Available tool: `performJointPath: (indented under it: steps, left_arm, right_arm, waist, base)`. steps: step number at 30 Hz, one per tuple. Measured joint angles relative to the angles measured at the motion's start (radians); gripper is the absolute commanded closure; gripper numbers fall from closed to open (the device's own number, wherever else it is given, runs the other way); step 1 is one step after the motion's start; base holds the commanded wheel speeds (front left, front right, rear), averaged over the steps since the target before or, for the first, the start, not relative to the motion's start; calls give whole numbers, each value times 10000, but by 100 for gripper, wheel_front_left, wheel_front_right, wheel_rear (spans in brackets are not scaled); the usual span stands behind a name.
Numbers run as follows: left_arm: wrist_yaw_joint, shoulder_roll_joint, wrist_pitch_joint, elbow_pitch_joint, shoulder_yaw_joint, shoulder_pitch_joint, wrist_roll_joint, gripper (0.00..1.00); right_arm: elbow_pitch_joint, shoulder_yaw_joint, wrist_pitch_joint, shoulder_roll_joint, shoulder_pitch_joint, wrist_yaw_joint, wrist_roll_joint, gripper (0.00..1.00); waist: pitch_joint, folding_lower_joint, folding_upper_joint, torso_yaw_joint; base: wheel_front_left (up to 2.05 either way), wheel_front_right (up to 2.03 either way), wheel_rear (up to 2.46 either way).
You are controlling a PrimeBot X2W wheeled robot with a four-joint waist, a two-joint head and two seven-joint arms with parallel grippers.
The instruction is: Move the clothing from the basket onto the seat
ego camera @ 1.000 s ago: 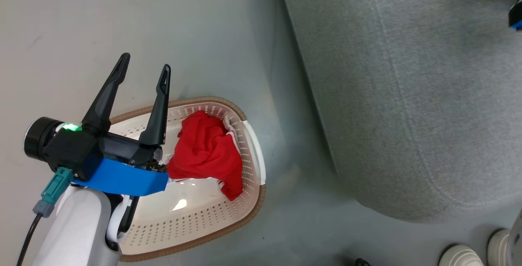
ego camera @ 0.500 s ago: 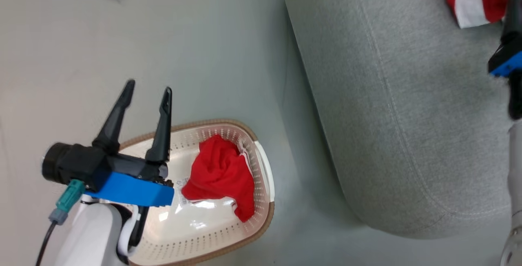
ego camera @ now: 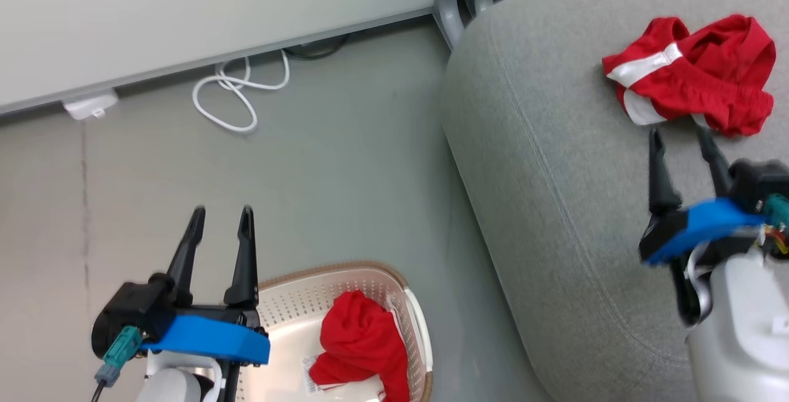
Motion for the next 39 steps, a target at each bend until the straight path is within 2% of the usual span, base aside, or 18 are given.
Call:
performJointPath:
  steps: [8, 17, 26, 39]
  left_arm:
    - [77, -426, -6, 259, 727, 911, 71, 0]
    - [-10, -625, -13, 715, 1269, 1614, 221, 0]
    - [-119, -815, -12, 940, 1482, 1799, 353, 0]
    - [-337, -880, -13, 1014, 1718, 1781, 533, 0]
  right_arm:
    - [-3321, 713, -257, 564, 2893, 0, 31, 0]
    - [-5463, 1310, 627, 683, 4835, 0, 96, 0]
    - [-6268, 1712, 1312, 692, 5475, 0, 364, 0]
    - [-6458, 1806, 1582, 692, 5704, 0, 548, 0]
  waist:
    - [-1180, 0, 1, 544]
    - [-2009, 1, 0, 1521]
    - [-2326, 2, 0, 2138]
    - [-2169, 3, 0, 2160]
  base:
    - [0, 0, 0]
    - [0, 0, 0]
    - [0, 0, 0]
    - [0, 0, 0]
